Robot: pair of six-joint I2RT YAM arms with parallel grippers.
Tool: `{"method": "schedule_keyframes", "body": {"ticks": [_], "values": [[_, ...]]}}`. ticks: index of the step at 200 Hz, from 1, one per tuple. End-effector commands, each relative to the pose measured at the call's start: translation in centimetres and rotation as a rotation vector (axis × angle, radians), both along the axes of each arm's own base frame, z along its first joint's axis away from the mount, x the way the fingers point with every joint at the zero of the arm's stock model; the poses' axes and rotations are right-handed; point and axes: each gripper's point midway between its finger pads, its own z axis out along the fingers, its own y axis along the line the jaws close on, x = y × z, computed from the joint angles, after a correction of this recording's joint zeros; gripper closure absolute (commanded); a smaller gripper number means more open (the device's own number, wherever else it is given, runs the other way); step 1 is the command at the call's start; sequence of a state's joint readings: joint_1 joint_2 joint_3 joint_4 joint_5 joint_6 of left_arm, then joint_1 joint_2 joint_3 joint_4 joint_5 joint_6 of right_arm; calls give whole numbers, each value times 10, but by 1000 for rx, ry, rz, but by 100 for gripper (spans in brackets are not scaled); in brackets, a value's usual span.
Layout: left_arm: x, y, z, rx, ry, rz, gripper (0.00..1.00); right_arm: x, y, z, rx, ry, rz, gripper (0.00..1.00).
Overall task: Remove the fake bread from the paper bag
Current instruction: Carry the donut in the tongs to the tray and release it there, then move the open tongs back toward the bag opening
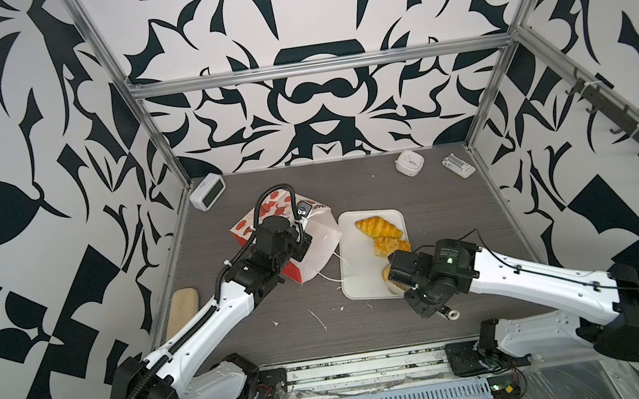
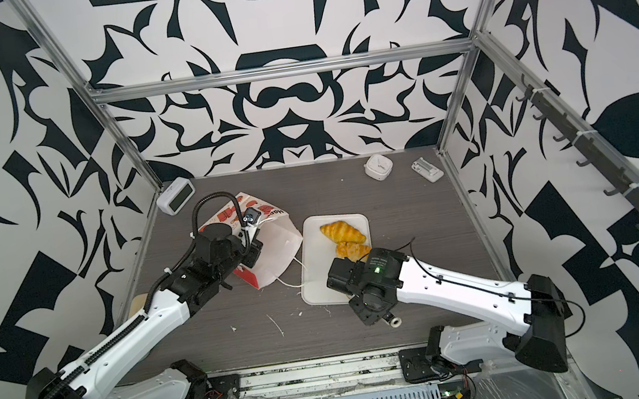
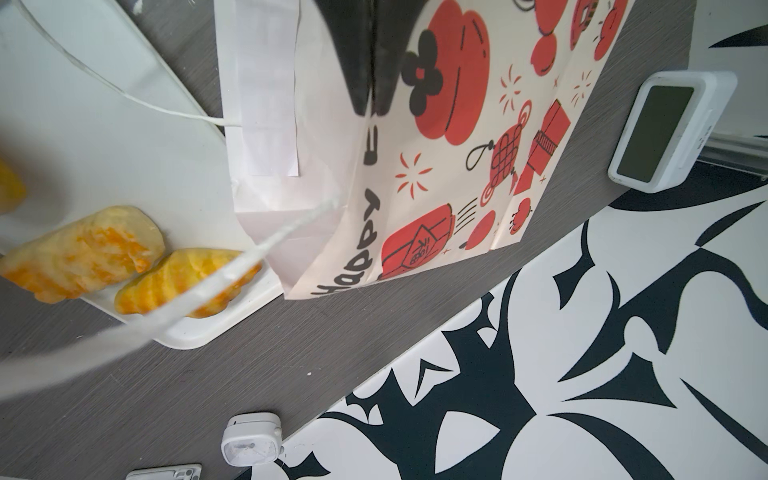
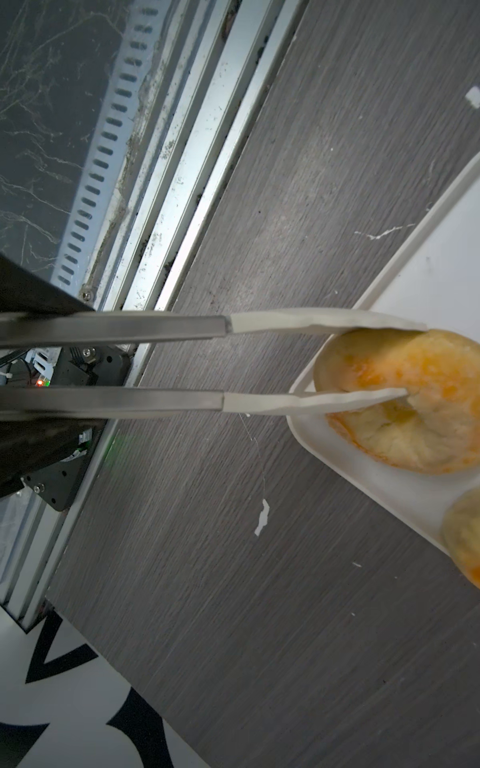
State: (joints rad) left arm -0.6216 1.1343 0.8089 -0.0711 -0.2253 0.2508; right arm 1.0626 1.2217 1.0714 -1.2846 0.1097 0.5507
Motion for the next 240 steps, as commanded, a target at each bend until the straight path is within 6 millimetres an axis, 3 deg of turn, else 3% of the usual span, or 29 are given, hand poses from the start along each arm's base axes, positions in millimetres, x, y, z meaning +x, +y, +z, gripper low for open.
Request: {"method": "schedule_keyframes", "body": {"ticks": [1,30,98,122,144,168,186,215,240], "values": [[-1,5,2,-11,-10,16,95,4,-1,-2,-10,-21,-8,57],[0,4,2,-11,-10,16,95,6,7,0,44,-36,-15,51],[0,2,2,-16,-7,11,95,11,14,20,176,-95,-51,48],[-1,2,1,-17,-3,9,95,17,26,36,271,-144,-46,48],[0,2,1,-17,-4,10,95,21,40,38,329,-161,-24,50],[-1,2,1,-15,-1,9,95,21,63,27,404,-127,5,53],[-1,3,0,-13,-1,11,95,20,69,11,400,-99,7,55],[-1,4,1,-12,-3,11,95,17,64,-14,359,-45,-25,55],[-1,3,1,-12,-2,10,95,19,49,-23,322,-43,-70,55]]}}
